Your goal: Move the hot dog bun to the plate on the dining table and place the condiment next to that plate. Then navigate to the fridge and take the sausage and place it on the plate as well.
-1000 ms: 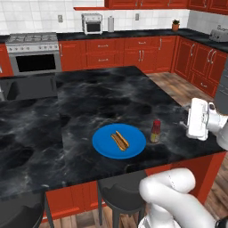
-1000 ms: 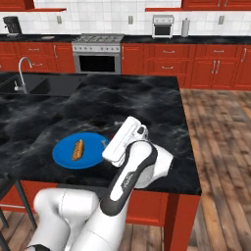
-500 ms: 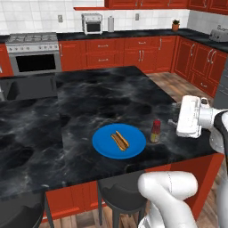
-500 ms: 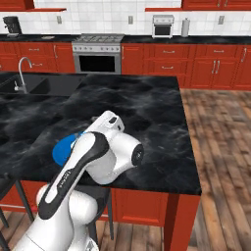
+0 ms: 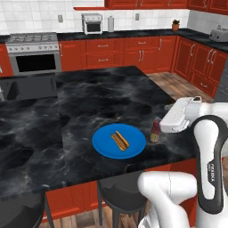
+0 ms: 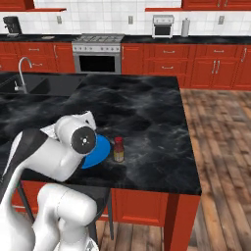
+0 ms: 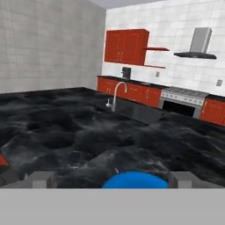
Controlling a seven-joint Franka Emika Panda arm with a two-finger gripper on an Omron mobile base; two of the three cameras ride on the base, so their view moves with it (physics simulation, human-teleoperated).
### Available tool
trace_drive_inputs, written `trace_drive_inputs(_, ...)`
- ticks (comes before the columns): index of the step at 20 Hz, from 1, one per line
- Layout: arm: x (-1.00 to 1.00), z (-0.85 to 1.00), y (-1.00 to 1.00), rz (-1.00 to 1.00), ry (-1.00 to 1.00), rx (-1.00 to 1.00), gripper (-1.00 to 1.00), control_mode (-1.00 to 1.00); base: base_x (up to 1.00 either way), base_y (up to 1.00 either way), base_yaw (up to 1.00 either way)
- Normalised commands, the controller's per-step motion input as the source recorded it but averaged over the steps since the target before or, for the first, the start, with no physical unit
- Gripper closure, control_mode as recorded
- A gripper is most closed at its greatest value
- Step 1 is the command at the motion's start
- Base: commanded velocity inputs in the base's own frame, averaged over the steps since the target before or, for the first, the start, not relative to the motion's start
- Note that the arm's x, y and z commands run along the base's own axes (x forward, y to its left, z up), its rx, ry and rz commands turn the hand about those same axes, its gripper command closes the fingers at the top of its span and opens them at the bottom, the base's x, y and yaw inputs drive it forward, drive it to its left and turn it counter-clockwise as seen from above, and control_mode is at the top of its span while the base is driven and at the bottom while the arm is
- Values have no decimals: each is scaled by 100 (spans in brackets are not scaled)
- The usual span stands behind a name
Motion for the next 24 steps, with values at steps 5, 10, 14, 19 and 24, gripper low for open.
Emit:
trace_drive_inputs(5,-65,5,33,-33,13,0,-100,-100,0,0,0)
trace_drive_inputs(10,-53,-14,42,-25,7,-8,-100,-100,0,0,0)
trace_drive_inputs(14,-19,-51,68,-4,5,-15,-100,-100,0,0,0)
trace_drive_inputs(19,-22,-43,61,-10,2,-9,-100,-100,0,0,0)
trace_drive_inputs(24,-9,-23,8,-8,0,2,-100,-100,0,0,0)
